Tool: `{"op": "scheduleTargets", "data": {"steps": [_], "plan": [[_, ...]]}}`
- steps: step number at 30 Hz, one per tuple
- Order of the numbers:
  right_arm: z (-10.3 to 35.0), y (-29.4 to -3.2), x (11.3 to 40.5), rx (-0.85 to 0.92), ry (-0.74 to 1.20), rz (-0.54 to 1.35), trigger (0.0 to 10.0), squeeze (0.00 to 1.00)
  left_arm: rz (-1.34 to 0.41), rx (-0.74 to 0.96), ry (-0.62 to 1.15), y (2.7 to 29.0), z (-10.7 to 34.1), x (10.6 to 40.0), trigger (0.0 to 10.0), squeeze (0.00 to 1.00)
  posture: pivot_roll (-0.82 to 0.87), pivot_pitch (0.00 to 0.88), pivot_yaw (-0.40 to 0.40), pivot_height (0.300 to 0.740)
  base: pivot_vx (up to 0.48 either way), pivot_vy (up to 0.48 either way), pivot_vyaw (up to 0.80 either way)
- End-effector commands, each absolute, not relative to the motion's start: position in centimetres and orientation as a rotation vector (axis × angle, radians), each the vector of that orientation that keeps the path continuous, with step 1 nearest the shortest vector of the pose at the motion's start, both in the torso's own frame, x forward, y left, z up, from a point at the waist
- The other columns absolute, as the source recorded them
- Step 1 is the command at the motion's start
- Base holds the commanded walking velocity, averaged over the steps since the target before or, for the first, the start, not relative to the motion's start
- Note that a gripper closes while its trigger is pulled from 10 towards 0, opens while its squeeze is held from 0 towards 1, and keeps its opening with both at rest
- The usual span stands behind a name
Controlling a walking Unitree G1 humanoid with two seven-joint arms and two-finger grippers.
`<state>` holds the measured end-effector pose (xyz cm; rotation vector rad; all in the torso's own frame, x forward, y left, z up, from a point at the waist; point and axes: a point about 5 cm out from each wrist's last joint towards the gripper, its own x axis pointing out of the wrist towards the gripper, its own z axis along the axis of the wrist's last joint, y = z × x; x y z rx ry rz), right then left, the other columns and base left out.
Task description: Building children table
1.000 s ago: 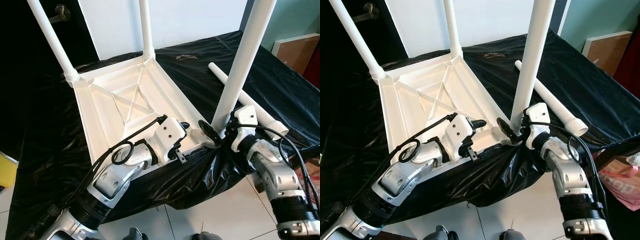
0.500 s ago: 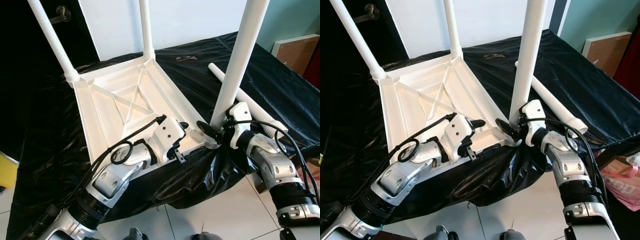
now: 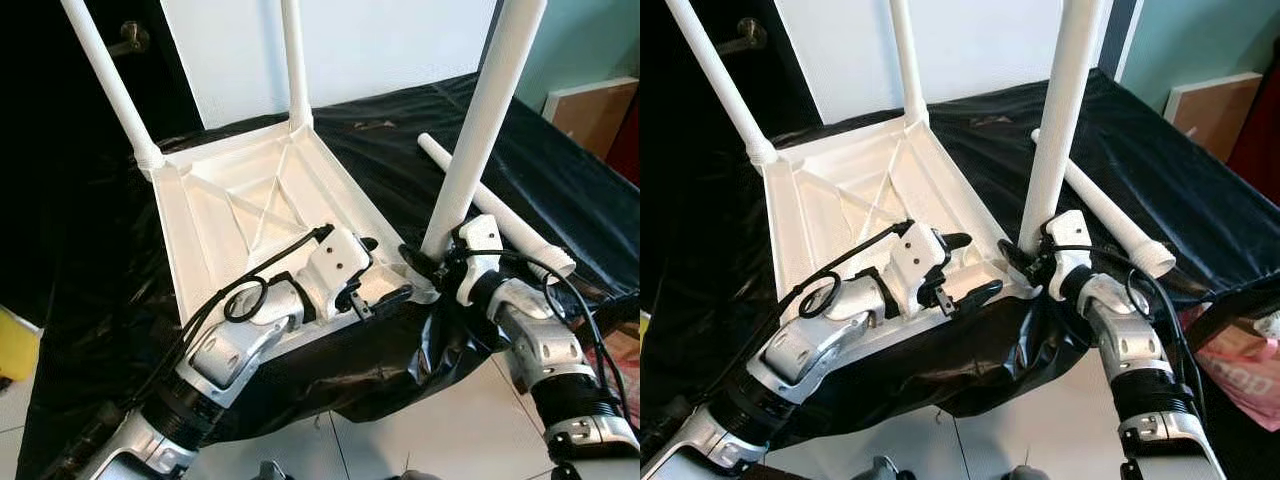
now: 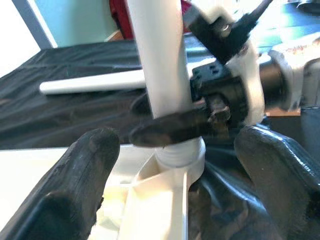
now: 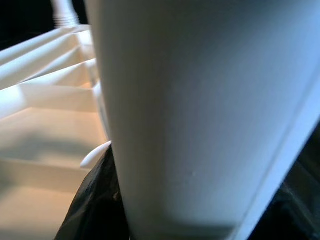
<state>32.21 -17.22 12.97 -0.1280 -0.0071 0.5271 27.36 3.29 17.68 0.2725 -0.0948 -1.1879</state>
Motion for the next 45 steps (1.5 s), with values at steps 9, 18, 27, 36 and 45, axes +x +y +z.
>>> {"op": "scheduleTargets", "data": {"steps": [9,18,27,36,45], "plan": [[10.3,-16.3,31.4,-0.021,0.092,0.241,10.0,0.00,-1.166,0.322,-0.064,4.8,16.8,28.1,10.0,0.00,-0.11,0.000,0.049,0.740,0.000,0.000,0.00],[10.1,-16.4,31.0,-0.003,0.071,0.025,10.0,0.00,-1.150,0.333,-0.056,5.4,16.7,28.7,10.0,0.00,-0.12,0.000,0.065,0.740,0.000,0.000,0.00],[9.9,-15.0,29.8,0.051,0.044,-0.174,10.0,0.00,-1.109,0.364,-0.028,5.9,16.5,29.7,10.0,0.00,-0.13,0.000,0.091,0.740,0.000,0.000,0.00],[10.9,-15.5,28.8,0.054,-0.039,-0.126,10.0,1.00,-1.012,0.419,0.021,7.5,16.0,31.3,10.0,0.00,-0.14,0.000,0.086,0.740,0.000,0.000,0.00],[11.6,-15.8,27.8,0.041,-0.101,-0.039,10.0,1.00,-0.905,0.452,0.045,9.0,15.8,32.5,10.0,0.00,-0.14,0.000,0.076,0.740,0.000,0.000,0.00]]}}
